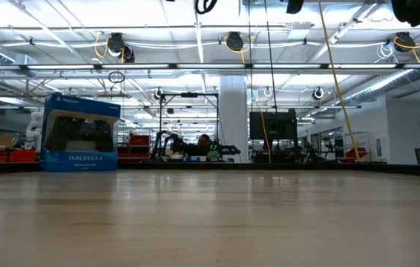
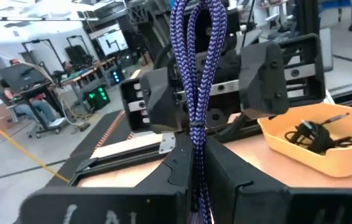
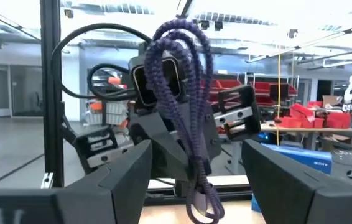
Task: Pick and place USB-C Cables
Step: Put the blue charger cable into the yellow bin
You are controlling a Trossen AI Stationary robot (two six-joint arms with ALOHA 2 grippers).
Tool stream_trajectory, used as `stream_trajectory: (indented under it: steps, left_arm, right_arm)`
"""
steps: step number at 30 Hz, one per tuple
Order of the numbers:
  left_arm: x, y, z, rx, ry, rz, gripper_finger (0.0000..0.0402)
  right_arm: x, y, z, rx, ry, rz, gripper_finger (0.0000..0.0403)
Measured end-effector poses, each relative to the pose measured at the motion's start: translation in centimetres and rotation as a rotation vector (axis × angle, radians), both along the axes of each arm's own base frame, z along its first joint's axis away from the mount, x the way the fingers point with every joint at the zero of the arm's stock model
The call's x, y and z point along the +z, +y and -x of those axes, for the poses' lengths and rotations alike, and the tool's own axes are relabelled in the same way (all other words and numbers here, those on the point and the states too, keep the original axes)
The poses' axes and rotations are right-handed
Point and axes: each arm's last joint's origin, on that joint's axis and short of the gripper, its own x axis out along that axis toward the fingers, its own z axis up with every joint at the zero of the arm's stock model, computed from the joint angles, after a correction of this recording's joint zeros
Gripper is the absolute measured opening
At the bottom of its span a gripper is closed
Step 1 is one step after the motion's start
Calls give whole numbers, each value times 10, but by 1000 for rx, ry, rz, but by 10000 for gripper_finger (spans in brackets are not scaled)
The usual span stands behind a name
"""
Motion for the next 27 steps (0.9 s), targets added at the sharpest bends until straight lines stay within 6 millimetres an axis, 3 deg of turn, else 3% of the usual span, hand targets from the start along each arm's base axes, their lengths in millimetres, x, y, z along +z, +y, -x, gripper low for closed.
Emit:
stream_trajectory:
  steps: [27]
  left_arm:
    - [-7, 10, -10, -29, -12, 9, 33]
  right_arm:
    - [2, -10, -3, 14, -25, 2, 112]
